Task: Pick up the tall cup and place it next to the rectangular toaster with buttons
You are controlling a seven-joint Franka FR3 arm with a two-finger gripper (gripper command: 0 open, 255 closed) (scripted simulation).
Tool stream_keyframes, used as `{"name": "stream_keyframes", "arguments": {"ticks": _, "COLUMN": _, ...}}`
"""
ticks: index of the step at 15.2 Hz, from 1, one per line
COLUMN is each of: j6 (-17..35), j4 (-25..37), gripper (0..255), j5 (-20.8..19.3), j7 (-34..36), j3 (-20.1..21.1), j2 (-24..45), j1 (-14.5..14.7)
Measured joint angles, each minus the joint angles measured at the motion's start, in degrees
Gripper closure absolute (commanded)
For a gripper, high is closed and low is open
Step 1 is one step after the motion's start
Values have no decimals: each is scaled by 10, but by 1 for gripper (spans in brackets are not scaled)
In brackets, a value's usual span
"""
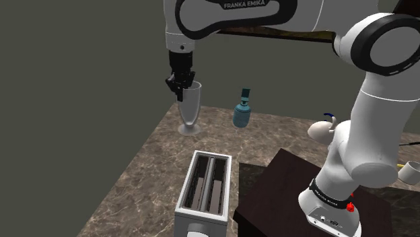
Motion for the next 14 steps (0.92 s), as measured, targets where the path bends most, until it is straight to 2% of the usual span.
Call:
{"name": "stream_keyframes", "arguments": {"ticks": 4, "j6": -19, "j4": 72, "gripper": 255, "j5": -9, "j7": 46, "j3": 17, "j2": 53, "j1": 29}}
{"name": "stream_keyframes", "arguments": {"ticks": 9, "j6": -72, "j4": 221, "gripper": 255, "j5": -27, "j7": 99, "j3": 33, "j2": 150, "j1": 72}}
{"name": "stream_keyframes", "arguments": {"ticks": 11, "j6": -65, "j4": 225, "gripper": 255, "j5": -29, "j7": 107, "j3": 35, "j2": 161, "j1": 78}}
{"name": "stream_keyframes", "arguments": {"ticks": 14, "j6": -41, "j4": 196, "gripper": 255, "j5": -28, "j7": 110, "j3": 35, "j2": 157, "j1": 79}}
